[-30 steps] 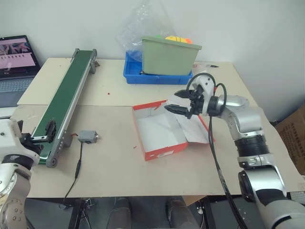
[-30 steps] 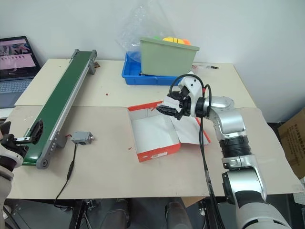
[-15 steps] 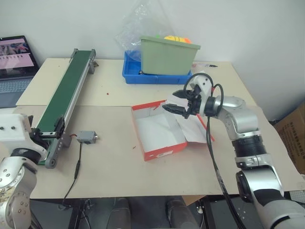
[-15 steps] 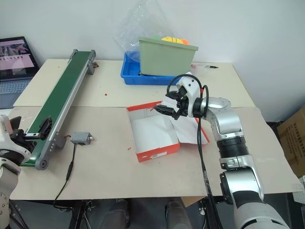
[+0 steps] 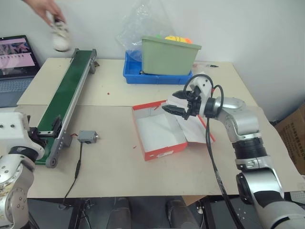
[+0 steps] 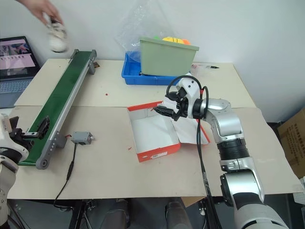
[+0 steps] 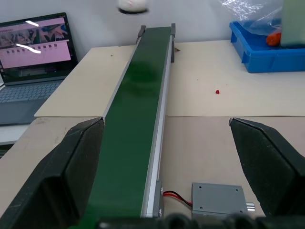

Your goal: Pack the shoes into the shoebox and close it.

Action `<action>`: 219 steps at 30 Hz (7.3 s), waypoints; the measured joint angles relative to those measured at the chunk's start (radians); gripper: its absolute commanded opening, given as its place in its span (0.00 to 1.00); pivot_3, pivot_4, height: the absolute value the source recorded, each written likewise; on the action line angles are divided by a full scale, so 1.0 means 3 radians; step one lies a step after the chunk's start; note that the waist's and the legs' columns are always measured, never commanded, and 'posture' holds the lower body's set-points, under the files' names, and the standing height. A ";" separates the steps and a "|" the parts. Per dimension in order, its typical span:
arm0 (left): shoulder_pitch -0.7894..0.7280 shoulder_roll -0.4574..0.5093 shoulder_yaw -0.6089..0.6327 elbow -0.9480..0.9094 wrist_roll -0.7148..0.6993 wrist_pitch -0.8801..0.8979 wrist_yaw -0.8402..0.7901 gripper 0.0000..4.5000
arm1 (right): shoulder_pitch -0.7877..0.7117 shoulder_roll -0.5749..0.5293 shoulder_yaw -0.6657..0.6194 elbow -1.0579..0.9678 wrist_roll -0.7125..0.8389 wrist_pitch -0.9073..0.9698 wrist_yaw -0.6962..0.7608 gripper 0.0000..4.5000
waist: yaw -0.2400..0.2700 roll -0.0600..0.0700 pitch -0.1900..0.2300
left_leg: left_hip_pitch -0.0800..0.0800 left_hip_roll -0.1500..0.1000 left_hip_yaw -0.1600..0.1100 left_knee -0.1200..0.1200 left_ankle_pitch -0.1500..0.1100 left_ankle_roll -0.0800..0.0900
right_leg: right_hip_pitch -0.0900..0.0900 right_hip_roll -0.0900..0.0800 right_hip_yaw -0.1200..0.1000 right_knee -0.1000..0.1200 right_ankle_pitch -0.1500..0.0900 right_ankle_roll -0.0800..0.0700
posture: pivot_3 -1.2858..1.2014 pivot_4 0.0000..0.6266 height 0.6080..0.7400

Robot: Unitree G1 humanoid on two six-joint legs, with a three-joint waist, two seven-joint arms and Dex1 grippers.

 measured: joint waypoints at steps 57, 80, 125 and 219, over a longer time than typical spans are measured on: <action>-0.0749 0.0419 -0.0166 0.1950 0.0147 -0.0657 -0.0785 1.00 | 0.0008 0.0198 0.0142 -0.0738 0.0639 0.0622 0.0100 1.00 | 0.0003 -0.0001 0.0000 | -0.0010 0.0001 0.0000 -0.0006 0.0000 0.0000 | -0.0017 0.0001 -0.0001 0.0005 0.0000 -0.0001 | 0.52 0.24 1.00; -0.0919 0.0417 -0.0043 0.2545 -0.0001 -0.0360 -0.0722 0.06 | 0.0021 0.0043 0.0144 -0.0787 0.0625 0.0642 -0.0036 1.00 | 0.0047 -0.0001 0.0000 | -0.0007 0.0001 0.0000 -0.0005 0.0000 0.0000 | -0.0015 0.0001 -0.0002 0.0008 0.0000 -0.0001 | 0.52 0.24 1.00; -0.2499 -0.1557 -0.1637 0.1502 -0.0630 -0.0375 0.0053 0.02 | -0.0258 0.1142 -0.1234 -0.0603 0.2087 0.1629 -0.2083 1.00 | 0.0078 -0.0012 0.0003 | -0.0015 -0.0001 -0.0006 0.0002 0.0002 0.0002 | -0.0009 0.0003 -0.0005 0.0005 0.0002 0.0002 | 0.52 0.24 1.00; -0.1655 -0.0720 -0.1148 0.0959 -0.1113 0.0285 0.0299 0.59 | 0.0338 0.0382 -0.0532 -0.1859 0.0796 0.3638 -0.2877 0.07 | 0.0096 -0.0007 0.0007 | -0.0043 -0.0002 -0.0008 0.0003 0.0002 0.0002 | -0.0037 0.0002 -0.0005 0.0004 0.0002 0.0001 | 0.52 0.24 1.00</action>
